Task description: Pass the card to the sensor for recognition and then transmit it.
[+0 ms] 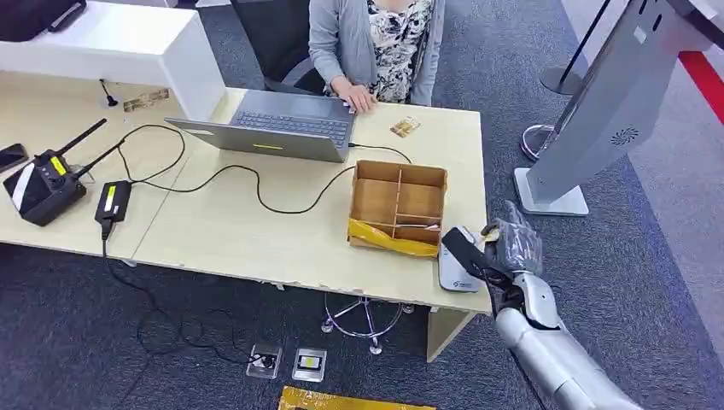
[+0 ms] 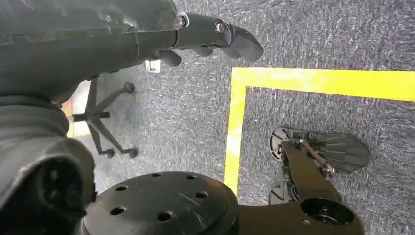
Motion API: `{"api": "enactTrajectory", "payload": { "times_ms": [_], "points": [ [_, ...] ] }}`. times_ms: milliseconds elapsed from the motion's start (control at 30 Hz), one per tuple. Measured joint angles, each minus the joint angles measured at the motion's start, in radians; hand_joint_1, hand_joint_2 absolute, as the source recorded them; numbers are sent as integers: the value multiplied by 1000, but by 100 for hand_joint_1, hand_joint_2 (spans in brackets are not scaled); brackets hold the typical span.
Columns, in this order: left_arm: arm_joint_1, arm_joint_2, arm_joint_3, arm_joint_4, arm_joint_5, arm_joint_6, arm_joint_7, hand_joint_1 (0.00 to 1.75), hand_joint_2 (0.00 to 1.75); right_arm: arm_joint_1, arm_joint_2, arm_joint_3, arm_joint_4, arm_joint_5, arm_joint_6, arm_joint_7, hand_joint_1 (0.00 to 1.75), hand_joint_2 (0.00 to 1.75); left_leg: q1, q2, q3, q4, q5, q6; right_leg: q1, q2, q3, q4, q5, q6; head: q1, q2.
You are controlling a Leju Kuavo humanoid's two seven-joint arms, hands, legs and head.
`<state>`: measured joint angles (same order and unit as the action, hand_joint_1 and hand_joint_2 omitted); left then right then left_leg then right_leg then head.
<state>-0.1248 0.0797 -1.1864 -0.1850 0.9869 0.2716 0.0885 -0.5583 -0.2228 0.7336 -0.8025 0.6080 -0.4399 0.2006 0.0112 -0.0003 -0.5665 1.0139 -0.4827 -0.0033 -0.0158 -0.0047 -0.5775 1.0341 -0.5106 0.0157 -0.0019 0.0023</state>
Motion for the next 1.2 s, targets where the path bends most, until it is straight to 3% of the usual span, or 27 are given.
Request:
{"api": "enactTrajectory", "payload": {
  "times_ms": [133, 233, 500, 600, 667, 833, 1200],
  "points": [
    [0, 0, -8, 0, -11, -11, -6, 0, 0, -43, -11, 4, -56, 85, 29, 33, 175, 175, 0, 0, -1, 0, 0, 0, 0, 0, 0, 0, 0, 0, 0, 0],
    [0, 0, -10, 0, -21, -19, -13, 0, 0, -87, -11, 11, -114, 173, 88, 82, 175, 175, 0, 0, 0, 0, 0, 0, 0, 0, 0, 0, 0, 0, 0, 0],
    [0, 0, -10, 0, -22, -20, -17, 0, 0, -93, -11, 11, -121, 182, 96, 88, 175, 175, 0, 0, 0, 0, 0, 0, 0, 0, 0, 0, 0, 0, 0, 0],
    [-1, 0, -19, 0, -41, -26, -40, 0, 0, -182, 1, 25, -180, 243, 155, 108, 175, 175, 0, 0, -1, 0, 0, 0, 0, 0, 0, 0, 0, 0, 0, 0],
    [-6, 0, -30, 0, -42, -23, -47, 0, 0, -222, 71, 39, -157, 223, 101, 25, 175, 175, 0, 0, -1, 0, 0, 0, 0, 0, 0, 0, 0, 0, 0, 0],
    [-12, 0, -34, 0, -40, -8, -40, 0, 0, -239, 136, 51, -82, 170, 68, -37, 175, 175, 1, 0, -1, 0, 0, 0, 1, -1, 0, 1, -1, -1, 0, 0],
    [-19, -1, -34, 0, -40, 9, -34, 0, 0, -253, 203, 74, 33, 139, 17, -75, 175, 175, 1, 0, -1, 0, 0, 0, 1, 0, 0, 0, -1, -1, 0, 0]
  ]
}}
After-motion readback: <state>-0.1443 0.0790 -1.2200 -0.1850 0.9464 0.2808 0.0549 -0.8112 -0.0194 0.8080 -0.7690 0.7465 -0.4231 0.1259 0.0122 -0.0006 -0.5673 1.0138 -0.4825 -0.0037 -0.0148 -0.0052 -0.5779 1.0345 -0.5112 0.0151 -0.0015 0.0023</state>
